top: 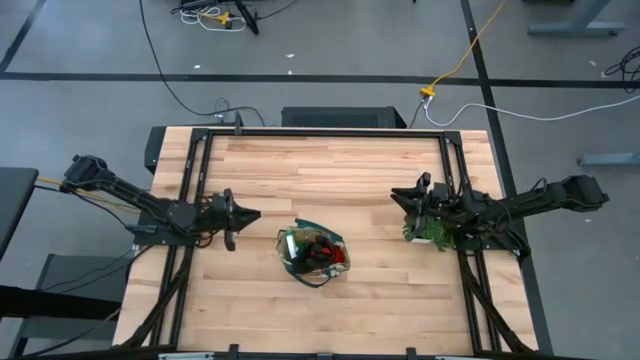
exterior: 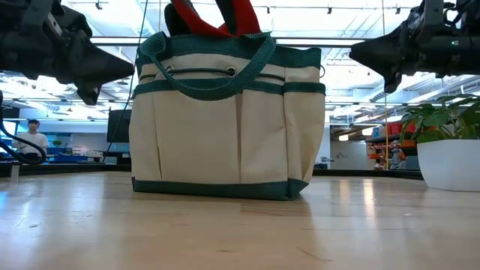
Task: Pick & Place Garden tools in Gardening bag
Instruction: Return to Home Position
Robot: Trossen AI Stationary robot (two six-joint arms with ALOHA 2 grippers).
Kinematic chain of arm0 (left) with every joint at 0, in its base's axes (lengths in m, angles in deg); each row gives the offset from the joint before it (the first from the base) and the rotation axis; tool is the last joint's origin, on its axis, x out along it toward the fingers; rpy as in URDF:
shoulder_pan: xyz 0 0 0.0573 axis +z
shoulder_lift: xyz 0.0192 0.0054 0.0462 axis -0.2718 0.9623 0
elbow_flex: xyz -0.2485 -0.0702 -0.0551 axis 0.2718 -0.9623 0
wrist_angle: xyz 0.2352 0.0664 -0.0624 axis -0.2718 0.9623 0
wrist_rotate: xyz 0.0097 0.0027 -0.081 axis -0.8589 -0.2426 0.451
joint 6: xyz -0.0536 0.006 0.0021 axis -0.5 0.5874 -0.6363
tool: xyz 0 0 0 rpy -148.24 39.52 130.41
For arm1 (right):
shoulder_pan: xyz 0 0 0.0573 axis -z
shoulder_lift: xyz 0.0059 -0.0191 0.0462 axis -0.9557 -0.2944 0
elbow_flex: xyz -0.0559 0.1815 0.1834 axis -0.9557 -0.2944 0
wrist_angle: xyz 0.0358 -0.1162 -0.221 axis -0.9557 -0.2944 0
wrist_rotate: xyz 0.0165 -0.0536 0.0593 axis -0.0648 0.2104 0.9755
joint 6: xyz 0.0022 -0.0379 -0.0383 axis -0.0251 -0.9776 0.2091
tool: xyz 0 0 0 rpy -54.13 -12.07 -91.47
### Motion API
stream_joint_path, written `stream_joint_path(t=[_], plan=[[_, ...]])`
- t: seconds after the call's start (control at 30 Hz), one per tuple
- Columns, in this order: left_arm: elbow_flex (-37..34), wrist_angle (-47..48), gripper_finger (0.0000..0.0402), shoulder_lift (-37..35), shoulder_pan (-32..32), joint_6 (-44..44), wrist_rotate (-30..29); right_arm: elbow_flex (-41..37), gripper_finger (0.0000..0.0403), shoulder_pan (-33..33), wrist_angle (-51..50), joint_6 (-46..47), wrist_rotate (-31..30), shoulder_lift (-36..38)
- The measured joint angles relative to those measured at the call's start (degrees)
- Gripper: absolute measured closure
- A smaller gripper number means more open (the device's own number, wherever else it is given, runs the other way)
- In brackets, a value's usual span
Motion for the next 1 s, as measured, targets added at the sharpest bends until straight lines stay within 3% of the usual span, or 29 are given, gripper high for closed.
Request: stream_joint_path(t=[0.5,1.0], plan=[[0.0,0.0,0.0358,-7.0,0.0,0.0,0.0,0.0,0.0322,0.0,-0.9,0.0,0.0,12.6],[0.0,0.0,0.0358,-19.9,0.0,0.0,0.0,0.0,0.0322,0.0,-1.3,0.0,0.0,27.7]])
